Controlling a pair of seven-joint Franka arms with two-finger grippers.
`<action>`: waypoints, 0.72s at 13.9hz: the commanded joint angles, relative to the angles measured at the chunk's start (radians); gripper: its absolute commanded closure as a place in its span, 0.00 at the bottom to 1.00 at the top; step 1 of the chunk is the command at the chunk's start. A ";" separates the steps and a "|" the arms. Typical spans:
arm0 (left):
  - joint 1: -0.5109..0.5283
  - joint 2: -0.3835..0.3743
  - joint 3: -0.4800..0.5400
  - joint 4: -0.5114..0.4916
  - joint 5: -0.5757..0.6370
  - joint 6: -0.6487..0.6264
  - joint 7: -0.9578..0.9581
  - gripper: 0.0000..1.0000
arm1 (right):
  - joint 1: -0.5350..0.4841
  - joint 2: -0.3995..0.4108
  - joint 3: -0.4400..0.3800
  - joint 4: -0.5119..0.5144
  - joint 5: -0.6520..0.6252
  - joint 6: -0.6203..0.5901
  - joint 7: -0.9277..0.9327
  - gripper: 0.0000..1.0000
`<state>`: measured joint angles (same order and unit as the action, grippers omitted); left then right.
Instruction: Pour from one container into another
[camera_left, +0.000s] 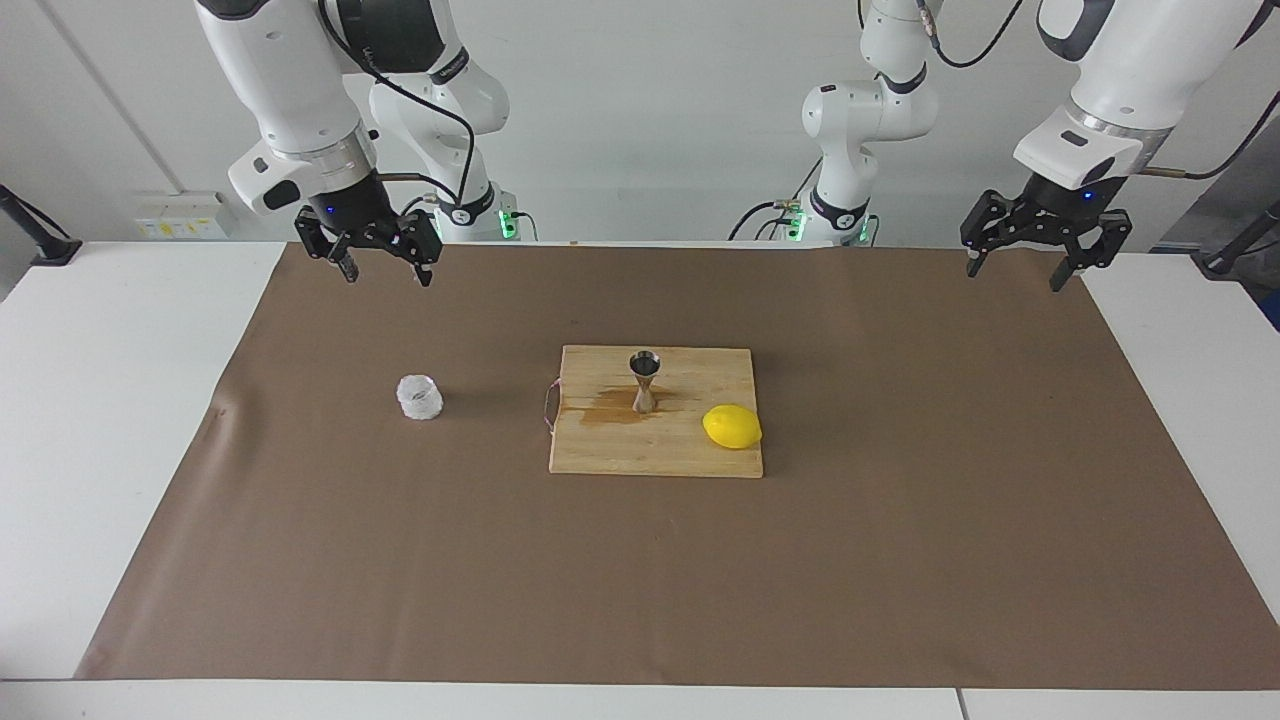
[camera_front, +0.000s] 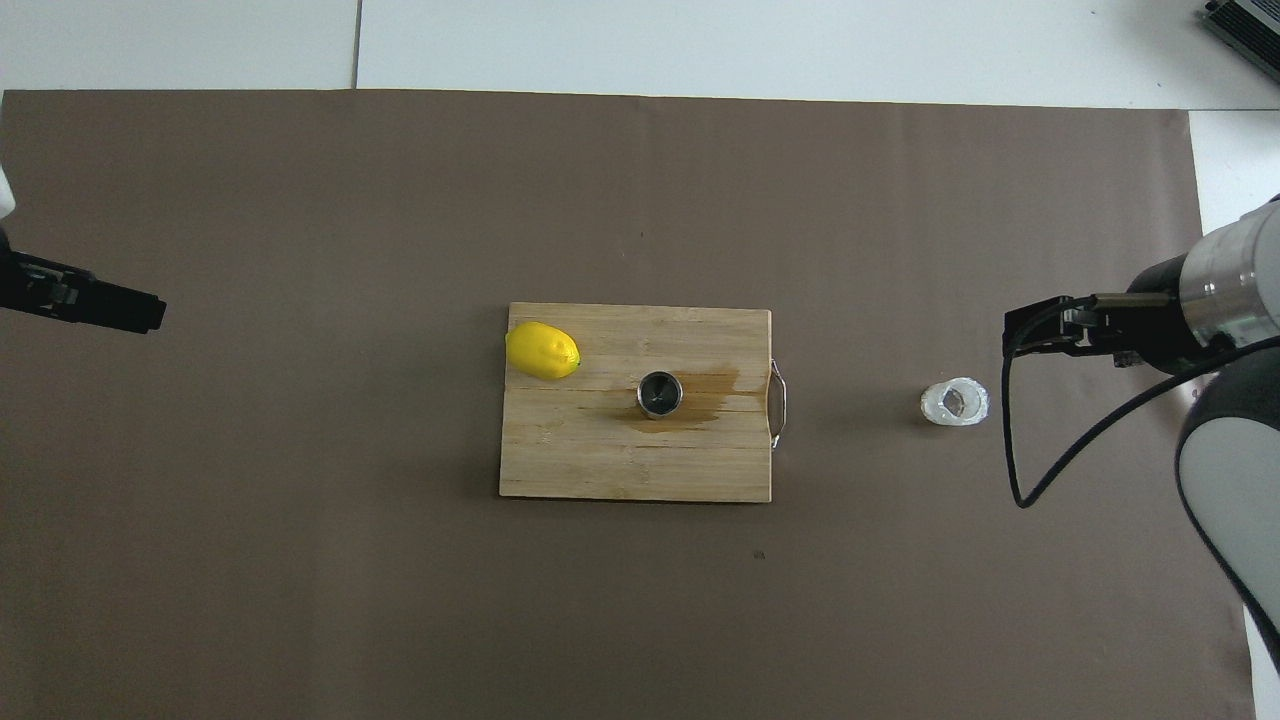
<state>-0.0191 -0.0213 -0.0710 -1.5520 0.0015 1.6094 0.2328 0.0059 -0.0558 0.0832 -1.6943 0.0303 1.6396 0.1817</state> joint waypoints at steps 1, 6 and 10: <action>0.001 -0.005 0.004 -0.005 -0.005 -0.002 0.011 0.00 | -0.006 -0.016 0.006 -0.010 -0.023 0.005 0.016 0.00; 0.001 -0.005 0.004 -0.005 -0.005 -0.002 0.011 0.00 | -0.007 -0.016 -0.005 -0.008 -0.016 0.009 0.010 0.00; 0.001 -0.005 0.004 -0.005 -0.005 0.000 0.011 0.00 | 0.046 -0.016 -0.081 -0.008 -0.021 -0.009 0.007 0.00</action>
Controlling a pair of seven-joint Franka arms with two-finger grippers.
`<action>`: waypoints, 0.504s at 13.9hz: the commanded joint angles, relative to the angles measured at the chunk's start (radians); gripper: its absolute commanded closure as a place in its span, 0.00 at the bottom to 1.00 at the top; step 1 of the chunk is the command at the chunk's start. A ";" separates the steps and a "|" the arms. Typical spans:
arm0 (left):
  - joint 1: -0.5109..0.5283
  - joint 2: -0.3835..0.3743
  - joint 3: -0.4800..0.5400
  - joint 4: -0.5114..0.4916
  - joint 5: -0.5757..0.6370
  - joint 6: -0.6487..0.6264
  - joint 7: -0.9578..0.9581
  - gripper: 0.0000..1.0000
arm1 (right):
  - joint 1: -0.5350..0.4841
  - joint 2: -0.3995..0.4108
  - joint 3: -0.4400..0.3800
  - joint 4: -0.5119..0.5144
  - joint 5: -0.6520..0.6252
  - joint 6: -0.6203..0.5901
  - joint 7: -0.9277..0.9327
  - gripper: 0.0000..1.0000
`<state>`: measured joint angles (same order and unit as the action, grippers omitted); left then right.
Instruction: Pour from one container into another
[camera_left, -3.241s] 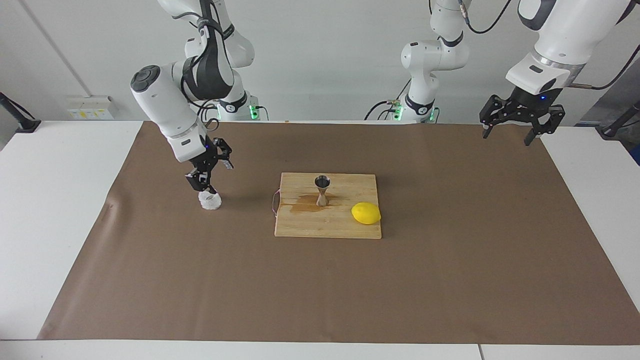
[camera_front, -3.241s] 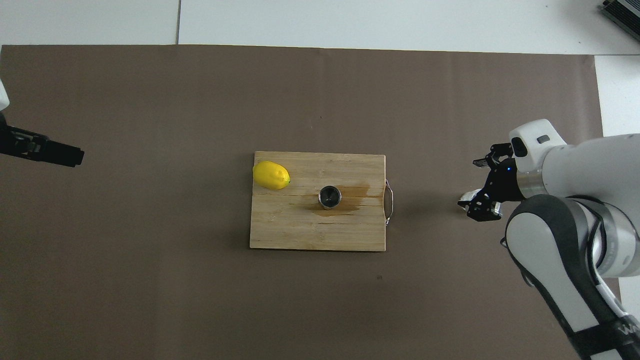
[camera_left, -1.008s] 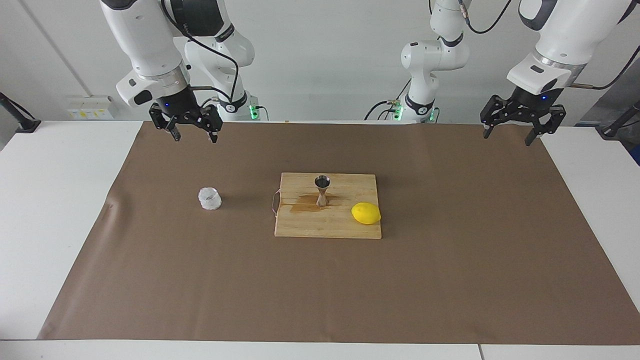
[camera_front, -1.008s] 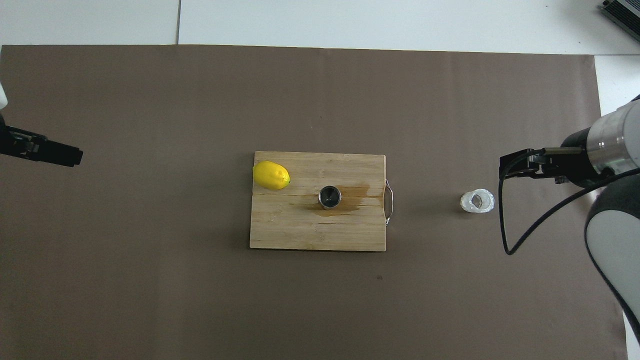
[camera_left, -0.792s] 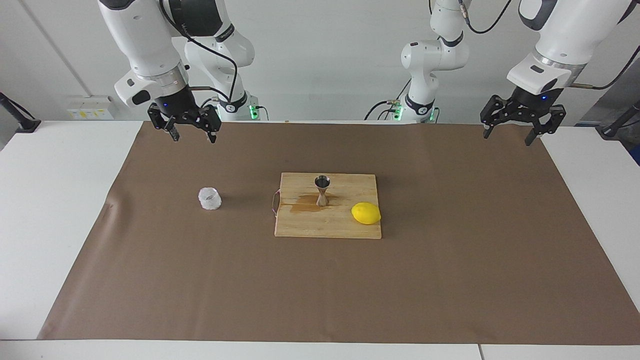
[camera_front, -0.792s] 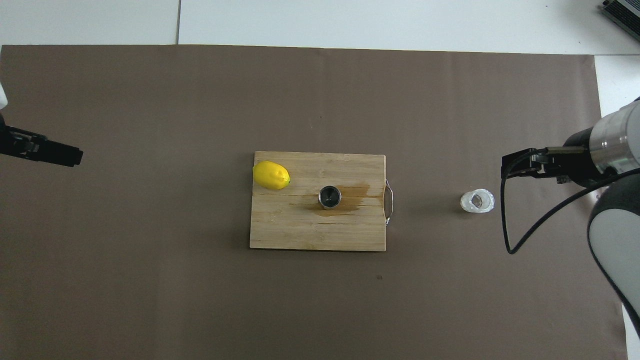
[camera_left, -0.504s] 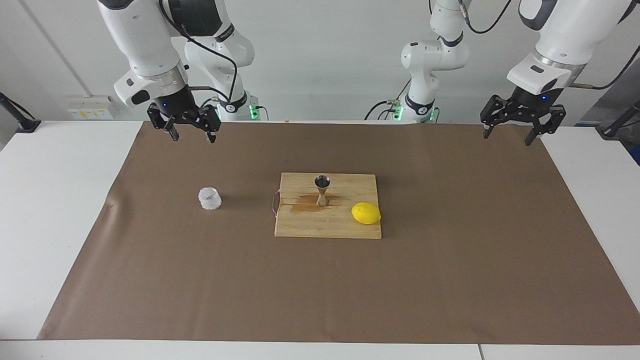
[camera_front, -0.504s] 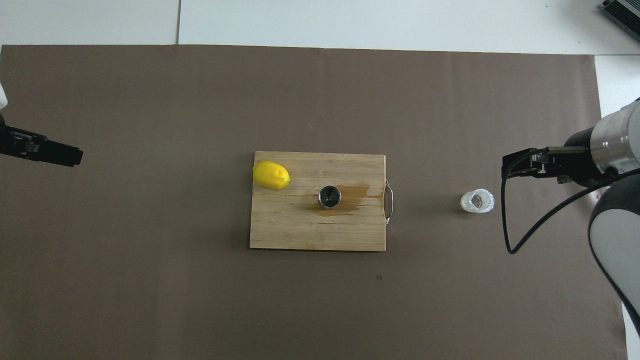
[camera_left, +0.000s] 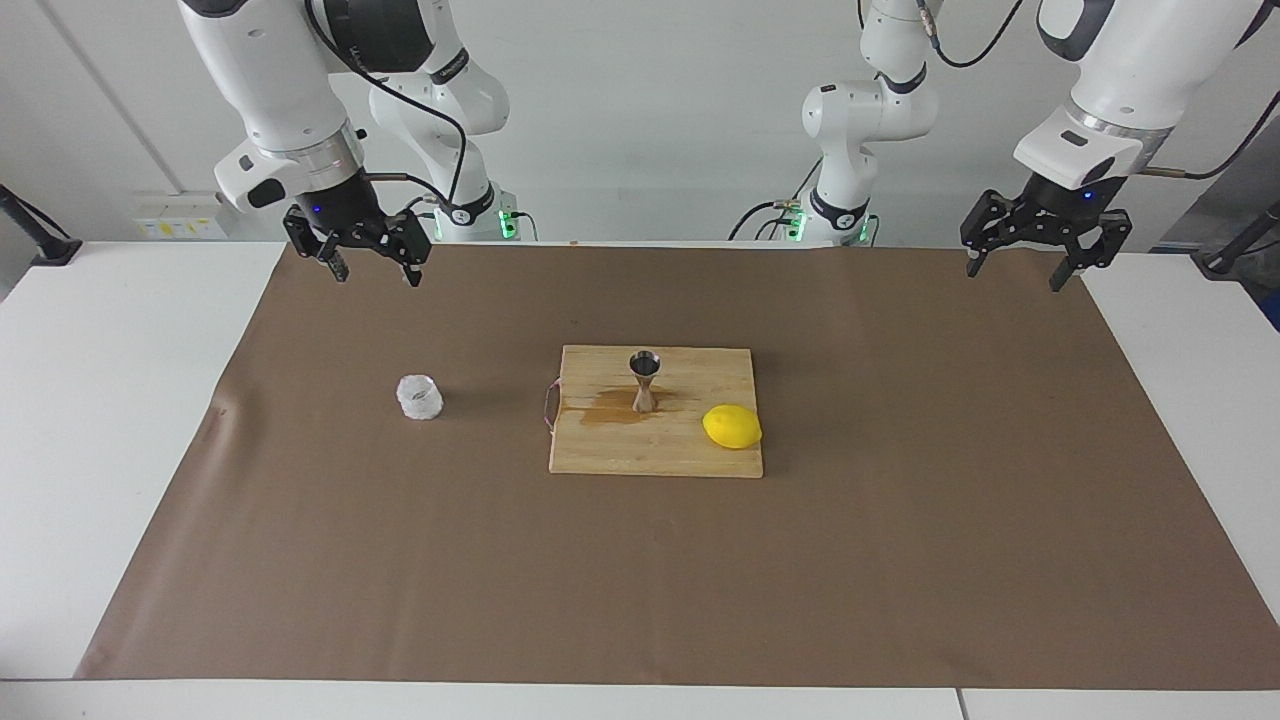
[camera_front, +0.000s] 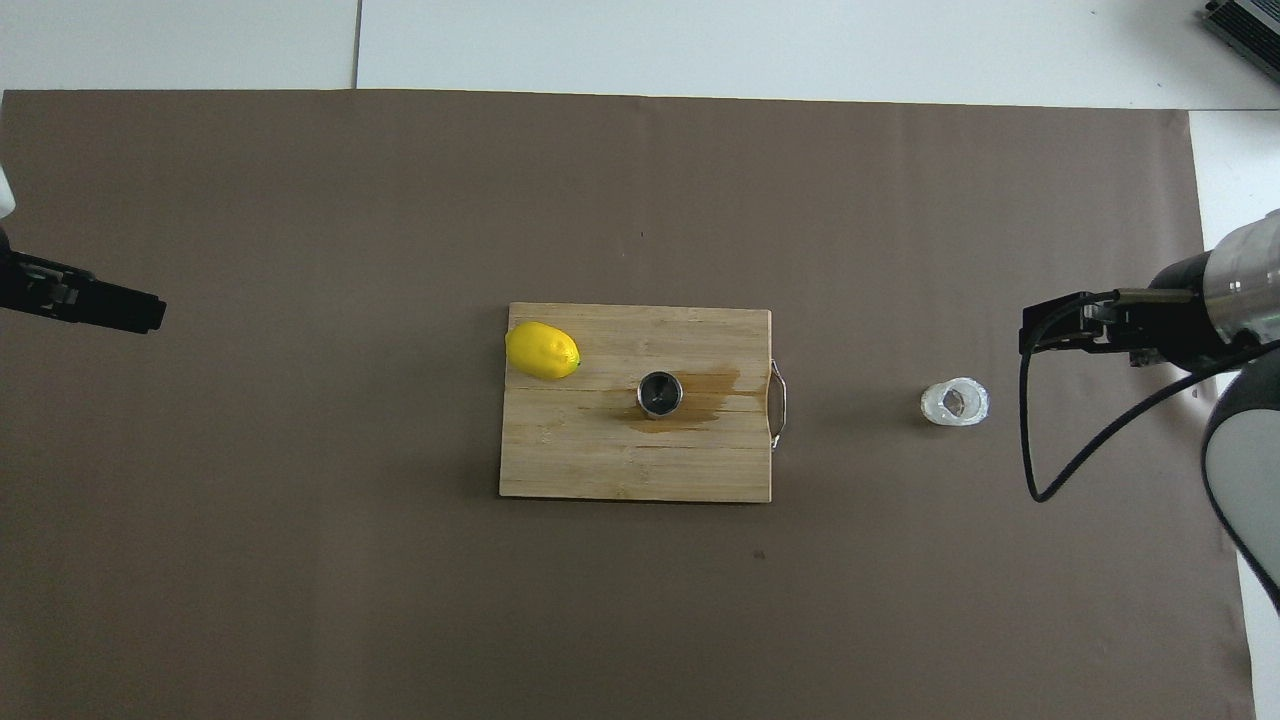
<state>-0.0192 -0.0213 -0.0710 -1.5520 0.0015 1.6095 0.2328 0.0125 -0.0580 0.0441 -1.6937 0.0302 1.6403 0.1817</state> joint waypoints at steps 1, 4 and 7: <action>0.001 -0.005 0.004 -0.005 -0.006 0.000 0.011 0.00 | 0.049 -0.014 -0.056 -0.007 -0.021 -0.019 0.007 0.00; 0.001 -0.005 0.004 -0.005 -0.006 0.000 0.011 0.00 | 0.038 -0.013 -0.044 -0.007 -0.021 -0.023 0.007 0.00; 0.002 -0.003 0.004 -0.005 -0.006 0.001 0.011 0.00 | 0.038 -0.011 -0.043 -0.007 -0.021 -0.027 0.007 0.00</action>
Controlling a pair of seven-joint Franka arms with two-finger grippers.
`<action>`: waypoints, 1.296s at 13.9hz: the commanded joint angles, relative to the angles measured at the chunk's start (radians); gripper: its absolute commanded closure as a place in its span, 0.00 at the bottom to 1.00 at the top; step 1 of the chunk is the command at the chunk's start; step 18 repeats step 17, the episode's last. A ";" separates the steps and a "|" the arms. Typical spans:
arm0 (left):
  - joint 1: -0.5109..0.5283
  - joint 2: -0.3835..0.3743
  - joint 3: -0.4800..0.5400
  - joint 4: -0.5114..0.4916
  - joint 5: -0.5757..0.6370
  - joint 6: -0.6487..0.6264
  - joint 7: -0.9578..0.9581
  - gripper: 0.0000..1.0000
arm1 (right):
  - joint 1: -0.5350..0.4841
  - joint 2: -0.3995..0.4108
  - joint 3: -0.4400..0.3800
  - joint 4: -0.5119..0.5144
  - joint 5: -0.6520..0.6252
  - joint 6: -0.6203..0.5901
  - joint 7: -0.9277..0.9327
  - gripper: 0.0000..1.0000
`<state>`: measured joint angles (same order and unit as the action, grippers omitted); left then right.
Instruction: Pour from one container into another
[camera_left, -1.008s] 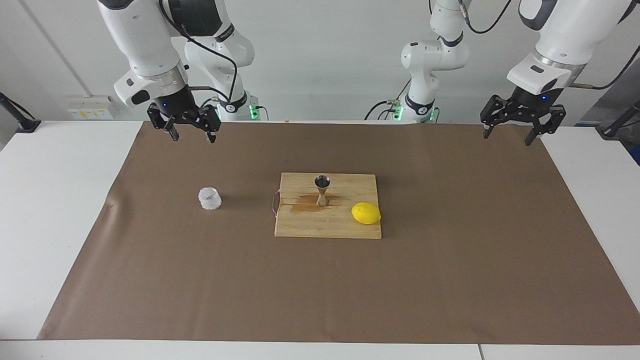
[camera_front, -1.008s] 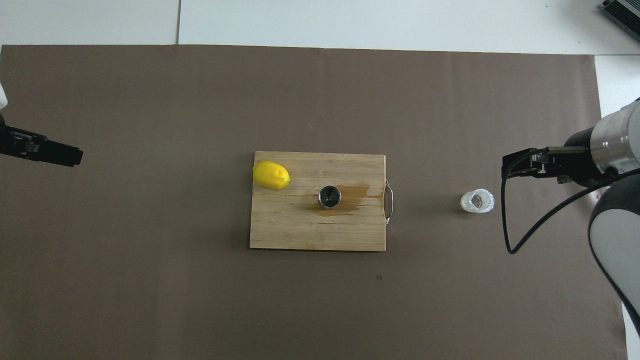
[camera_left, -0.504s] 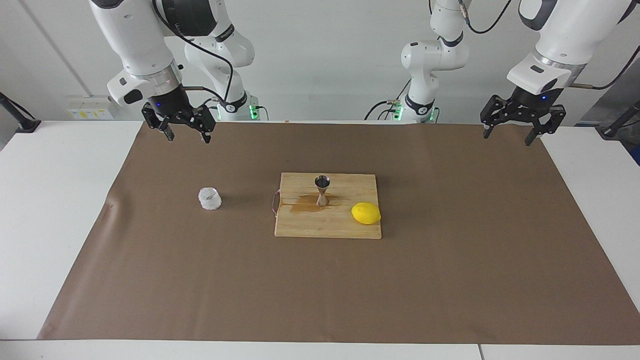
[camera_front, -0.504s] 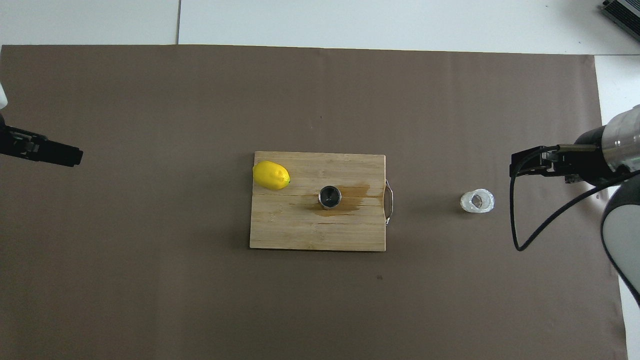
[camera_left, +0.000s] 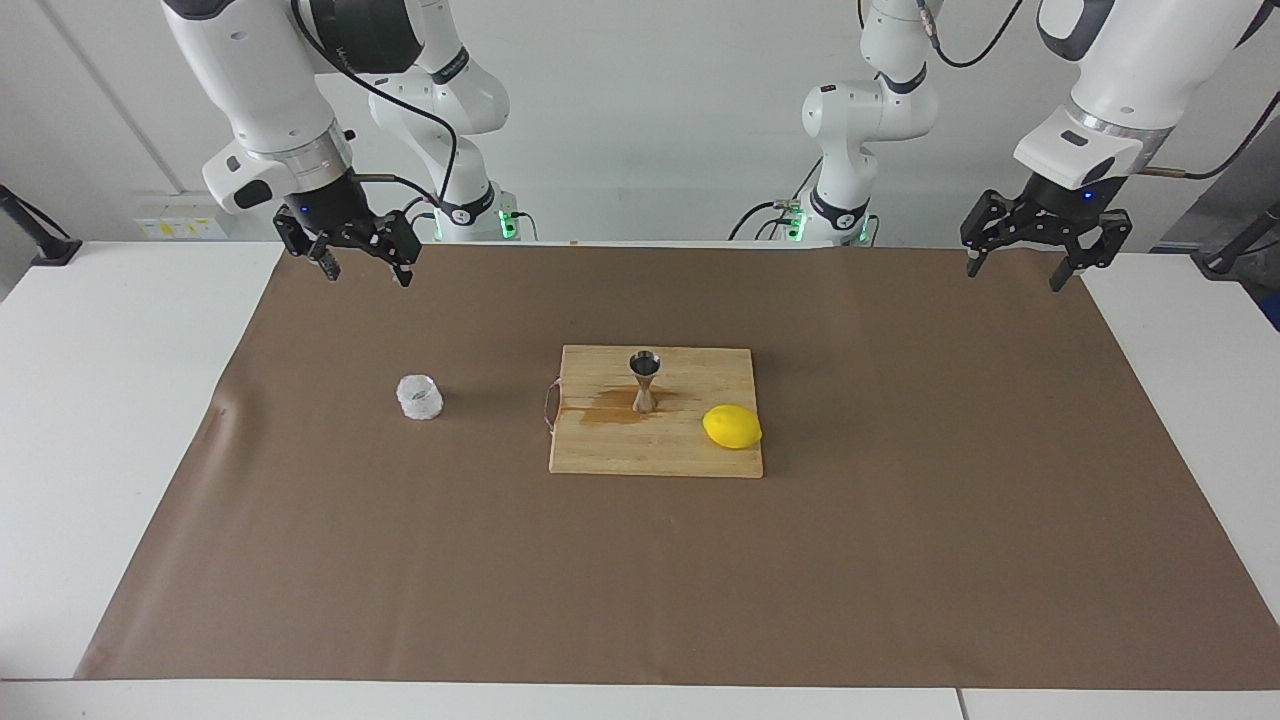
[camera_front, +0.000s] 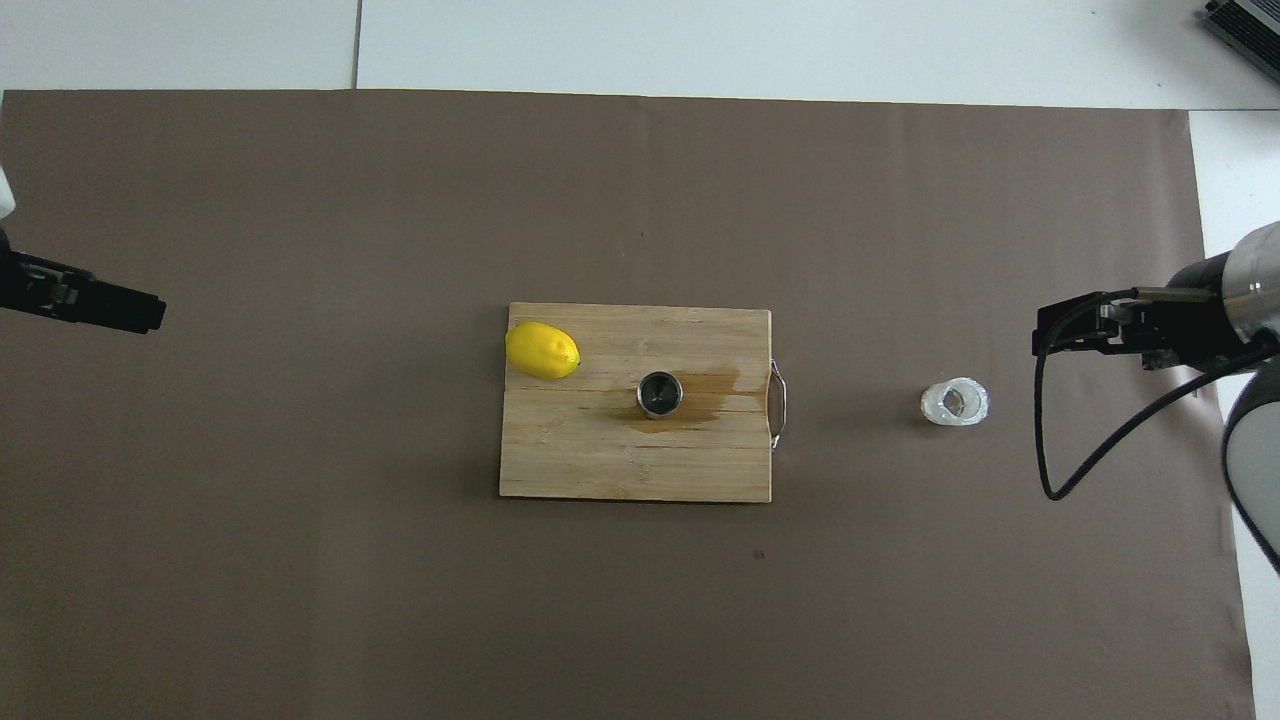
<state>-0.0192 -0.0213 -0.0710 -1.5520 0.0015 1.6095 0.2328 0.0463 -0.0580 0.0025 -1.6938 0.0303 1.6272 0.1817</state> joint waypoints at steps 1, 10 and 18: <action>0.001 -0.003 0.004 -0.005 -0.006 0.001 0.011 0.00 | 0.004 -0.011 -0.001 -0.007 -0.021 -0.015 0.007 0.00; 0.001 -0.003 0.004 -0.005 -0.008 0.004 0.011 0.00 | 0.001 -0.017 0.011 -0.010 -0.061 -0.021 -0.019 0.00; 0.001 -0.003 0.004 -0.005 -0.008 0.004 0.011 0.00 | -0.003 -0.017 0.010 -0.007 -0.053 -0.021 -0.021 0.00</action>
